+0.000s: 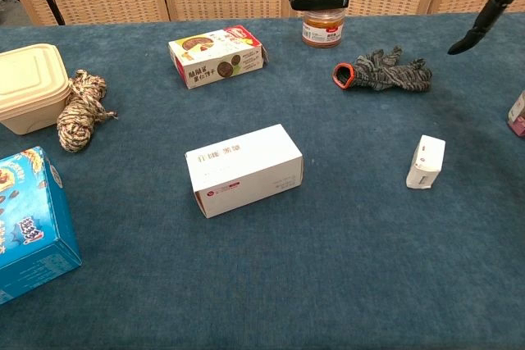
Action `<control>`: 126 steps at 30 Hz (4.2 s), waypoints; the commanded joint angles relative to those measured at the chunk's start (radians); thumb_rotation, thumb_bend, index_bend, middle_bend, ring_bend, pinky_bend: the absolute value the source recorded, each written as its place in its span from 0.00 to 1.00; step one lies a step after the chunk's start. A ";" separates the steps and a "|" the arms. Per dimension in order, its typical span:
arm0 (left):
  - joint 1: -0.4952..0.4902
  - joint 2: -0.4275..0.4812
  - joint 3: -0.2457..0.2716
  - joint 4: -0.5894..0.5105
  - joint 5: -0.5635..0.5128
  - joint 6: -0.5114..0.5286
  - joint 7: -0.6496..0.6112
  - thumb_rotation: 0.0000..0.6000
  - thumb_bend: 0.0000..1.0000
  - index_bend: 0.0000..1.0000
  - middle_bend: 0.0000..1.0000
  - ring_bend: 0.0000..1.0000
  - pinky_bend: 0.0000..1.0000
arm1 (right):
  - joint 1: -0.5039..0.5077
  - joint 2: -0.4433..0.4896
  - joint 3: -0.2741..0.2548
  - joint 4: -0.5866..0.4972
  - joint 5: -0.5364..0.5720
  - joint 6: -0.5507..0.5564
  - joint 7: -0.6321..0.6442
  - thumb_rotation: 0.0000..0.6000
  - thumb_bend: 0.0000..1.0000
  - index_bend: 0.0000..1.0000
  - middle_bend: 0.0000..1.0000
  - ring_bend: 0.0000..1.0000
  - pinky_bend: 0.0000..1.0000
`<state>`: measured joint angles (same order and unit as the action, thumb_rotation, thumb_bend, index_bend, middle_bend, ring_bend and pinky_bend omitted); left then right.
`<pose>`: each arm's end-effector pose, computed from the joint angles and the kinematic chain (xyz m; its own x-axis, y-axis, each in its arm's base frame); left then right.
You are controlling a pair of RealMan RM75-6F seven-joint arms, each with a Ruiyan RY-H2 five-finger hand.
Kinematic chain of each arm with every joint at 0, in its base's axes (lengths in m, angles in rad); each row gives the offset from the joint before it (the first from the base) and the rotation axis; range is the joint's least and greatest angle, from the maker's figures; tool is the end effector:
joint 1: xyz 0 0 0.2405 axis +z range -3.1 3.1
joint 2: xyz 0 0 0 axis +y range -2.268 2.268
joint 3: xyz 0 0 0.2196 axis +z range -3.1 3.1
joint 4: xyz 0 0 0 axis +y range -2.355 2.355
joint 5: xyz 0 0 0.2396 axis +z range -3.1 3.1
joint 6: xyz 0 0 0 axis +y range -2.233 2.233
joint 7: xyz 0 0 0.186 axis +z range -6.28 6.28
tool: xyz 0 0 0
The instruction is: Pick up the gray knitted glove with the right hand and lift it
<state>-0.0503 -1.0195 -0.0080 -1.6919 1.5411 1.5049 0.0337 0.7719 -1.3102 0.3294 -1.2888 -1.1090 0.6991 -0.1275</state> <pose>-0.2865 0.2022 0.1302 0.4474 0.0364 0.8936 0.8943 -0.0182 -0.4470 -0.1661 -0.4621 0.0493 0.4693 -0.2106 0.8576 -0.8762 -0.2319 0.4225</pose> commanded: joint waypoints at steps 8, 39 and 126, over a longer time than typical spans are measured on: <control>-0.003 -0.008 -0.009 -0.022 -0.040 -0.018 0.046 1.00 0.00 0.00 0.00 0.00 0.00 | 0.165 -0.217 -0.034 0.280 0.080 -0.173 -0.007 1.00 0.00 0.00 0.00 0.00 0.00; -0.015 -0.013 -0.020 -0.010 -0.086 -0.051 0.050 1.00 0.00 0.00 0.00 0.00 0.00 | 0.280 -0.485 -0.086 0.780 -0.059 -0.267 0.196 1.00 0.16 0.26 0.20 0.11 0.20; -0.648 -0.126 0.043 0.013 0.314 -0.491 -0.185 1.00 0.00 0.00 0.00 0.00 0.00 | 0.363 -0.165 0.024 -0.575 0.746 0.304 -0.299 1.00 0.39 0.56 0.56 0.48 0.49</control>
<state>-0.6950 -1.1422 0.0348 -1.6765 1.8578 1.0177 -0.1554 1.1333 -1.4746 0.3531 -1.8647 -0.3647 1.0029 -0.4270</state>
